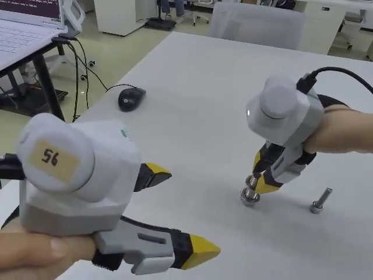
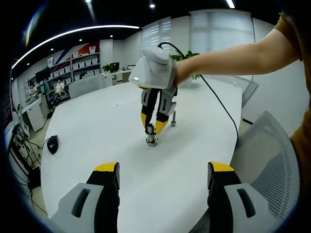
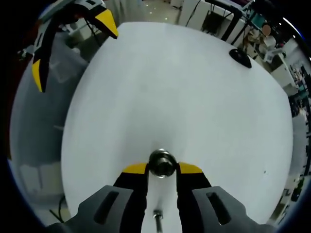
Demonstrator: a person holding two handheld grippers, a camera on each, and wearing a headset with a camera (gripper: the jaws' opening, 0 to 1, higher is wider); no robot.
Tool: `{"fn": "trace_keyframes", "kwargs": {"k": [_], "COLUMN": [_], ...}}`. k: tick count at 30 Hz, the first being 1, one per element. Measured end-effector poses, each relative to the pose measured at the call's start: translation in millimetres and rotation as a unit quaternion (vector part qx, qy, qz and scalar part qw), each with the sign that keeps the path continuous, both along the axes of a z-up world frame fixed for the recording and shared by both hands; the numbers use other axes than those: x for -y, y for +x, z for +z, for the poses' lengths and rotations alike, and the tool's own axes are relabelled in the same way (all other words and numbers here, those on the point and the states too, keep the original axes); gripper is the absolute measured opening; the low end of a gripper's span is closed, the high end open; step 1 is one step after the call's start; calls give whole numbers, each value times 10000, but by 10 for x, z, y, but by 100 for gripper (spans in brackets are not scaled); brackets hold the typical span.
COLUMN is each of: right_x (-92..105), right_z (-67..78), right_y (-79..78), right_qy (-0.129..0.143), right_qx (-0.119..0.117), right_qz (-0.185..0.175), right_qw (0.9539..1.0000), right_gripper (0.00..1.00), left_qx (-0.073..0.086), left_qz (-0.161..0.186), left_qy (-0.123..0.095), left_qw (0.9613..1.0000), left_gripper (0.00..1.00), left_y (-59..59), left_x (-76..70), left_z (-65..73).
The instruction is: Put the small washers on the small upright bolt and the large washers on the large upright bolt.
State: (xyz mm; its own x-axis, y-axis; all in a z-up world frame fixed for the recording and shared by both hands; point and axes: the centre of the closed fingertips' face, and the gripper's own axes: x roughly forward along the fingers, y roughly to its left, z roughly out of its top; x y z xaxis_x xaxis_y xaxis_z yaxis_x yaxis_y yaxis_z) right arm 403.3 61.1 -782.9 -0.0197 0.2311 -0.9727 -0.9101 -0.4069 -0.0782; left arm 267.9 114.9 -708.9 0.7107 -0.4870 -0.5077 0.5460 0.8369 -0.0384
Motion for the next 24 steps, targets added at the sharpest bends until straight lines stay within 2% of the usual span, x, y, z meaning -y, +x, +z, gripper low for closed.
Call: {"fn": "trace_keyframes", "kwargs": {"k": [12,19,22,24], "right_x": [-24,-26,-23,-25], "right_z": [-92,-139,-150,-167], "right_y": [-47,-27,-38,-23], "right_qy": [-9,-34,-43,-48], "right_qx": [-42,-68,-81,-80], "right_qz": [-62,-85,-92,-91], "right_qw": [10000,9999,9999,9999], "right_gripper": [22,22,22,22], "left_qx": [-24,5,11,8], "left_qz": [27,42,65,55], "left_qy": [13,13,-74,-34], "left_qw": [10000,10000,10000,10000], "left_gripper": [73,74,74,74], "left_y": [-18,-23,-17,-21], "left_x": [-46,-81,-75,-75], "left_z": [-11,20,34,23]}}
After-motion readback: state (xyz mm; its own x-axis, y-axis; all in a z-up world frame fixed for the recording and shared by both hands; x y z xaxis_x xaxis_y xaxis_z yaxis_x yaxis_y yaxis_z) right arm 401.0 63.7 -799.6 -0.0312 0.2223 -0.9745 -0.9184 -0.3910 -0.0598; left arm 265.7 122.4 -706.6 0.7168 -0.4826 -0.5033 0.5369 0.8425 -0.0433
